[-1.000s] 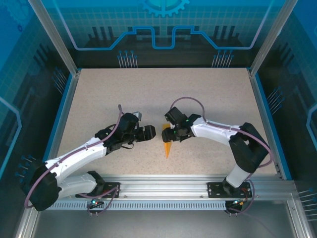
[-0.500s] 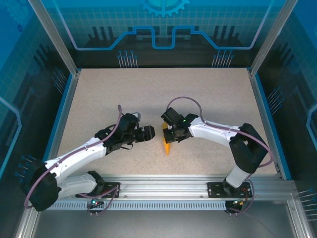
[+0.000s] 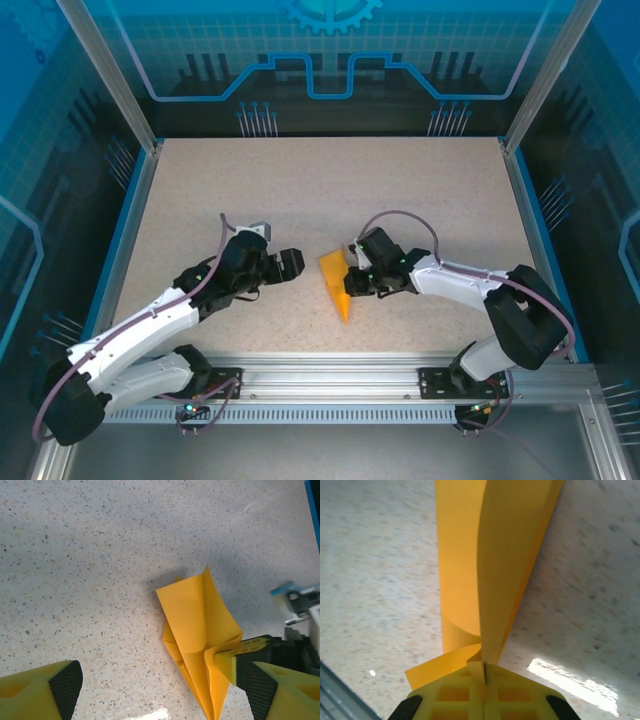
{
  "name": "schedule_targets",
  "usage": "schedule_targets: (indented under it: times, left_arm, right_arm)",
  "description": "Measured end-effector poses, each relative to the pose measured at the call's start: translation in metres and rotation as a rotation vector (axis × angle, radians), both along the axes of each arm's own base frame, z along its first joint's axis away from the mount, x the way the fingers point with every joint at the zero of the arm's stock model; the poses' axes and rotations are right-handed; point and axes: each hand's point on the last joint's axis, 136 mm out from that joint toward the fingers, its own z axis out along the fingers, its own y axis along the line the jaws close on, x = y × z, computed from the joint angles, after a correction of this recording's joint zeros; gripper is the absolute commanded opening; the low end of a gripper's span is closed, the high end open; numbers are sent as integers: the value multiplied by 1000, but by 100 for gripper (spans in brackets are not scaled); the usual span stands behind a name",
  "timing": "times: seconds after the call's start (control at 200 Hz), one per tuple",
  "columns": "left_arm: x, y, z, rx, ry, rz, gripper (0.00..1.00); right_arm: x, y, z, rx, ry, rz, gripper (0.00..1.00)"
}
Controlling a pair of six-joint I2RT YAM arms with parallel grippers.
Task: Fold a paper plane with a square sheet of paper (fold left side to right side)
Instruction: Move the paper plane to the center of the table.
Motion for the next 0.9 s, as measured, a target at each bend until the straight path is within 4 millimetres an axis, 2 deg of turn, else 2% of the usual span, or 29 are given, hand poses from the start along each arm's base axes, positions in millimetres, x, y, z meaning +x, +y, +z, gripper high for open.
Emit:
schedule_targets:
  times: [0.07, 0.165, 0.37, 0.595, 0.9]
  left_arm:
    - [0, 1, -1, 4, 3, 1, 88]
    - [-1, 1, -2, 6, 5, 1, 89]
    - [-1, 1, -2, 5, 5, 2, 89]
    - [0, 1, -5, 11, 18, 4, 89]
    - [0, -2, -17, 27, 53, -2, 90]
  right_arm:
    - [-2, -10, -13, -2, 30, -28, 8]
    - [-2, -19, -20, 4, 43, -54, 10]
    - [5, -38, -17, 19, 25, -114, 12]
    - [4, -73, -20, -5, 16, -202, 25]
    - [4, -111, -28, -91, 42, -306, 25]
